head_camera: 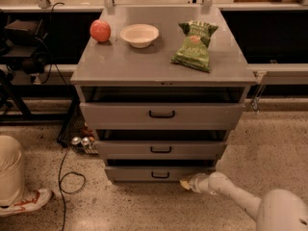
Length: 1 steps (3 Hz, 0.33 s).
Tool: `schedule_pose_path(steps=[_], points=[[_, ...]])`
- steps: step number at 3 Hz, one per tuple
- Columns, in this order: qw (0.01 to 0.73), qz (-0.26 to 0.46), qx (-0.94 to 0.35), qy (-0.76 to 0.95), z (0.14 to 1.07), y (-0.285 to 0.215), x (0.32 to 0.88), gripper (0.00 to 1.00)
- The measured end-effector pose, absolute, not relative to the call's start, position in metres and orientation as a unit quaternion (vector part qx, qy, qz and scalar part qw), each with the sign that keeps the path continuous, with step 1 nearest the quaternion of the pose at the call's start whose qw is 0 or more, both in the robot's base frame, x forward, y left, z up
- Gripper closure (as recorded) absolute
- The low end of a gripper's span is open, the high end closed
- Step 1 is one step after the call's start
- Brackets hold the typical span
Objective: Close bottom drawer
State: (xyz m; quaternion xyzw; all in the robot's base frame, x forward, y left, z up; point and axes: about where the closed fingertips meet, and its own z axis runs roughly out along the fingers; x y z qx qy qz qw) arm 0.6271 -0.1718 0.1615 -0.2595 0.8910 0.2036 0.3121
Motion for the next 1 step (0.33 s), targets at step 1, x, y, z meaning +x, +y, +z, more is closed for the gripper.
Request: schedule_pose_path(steps=[1], points=[[0.285, 0.21, -0.25, 0.901, 0.1509, -0.1862, 0.5804, 1.0]])
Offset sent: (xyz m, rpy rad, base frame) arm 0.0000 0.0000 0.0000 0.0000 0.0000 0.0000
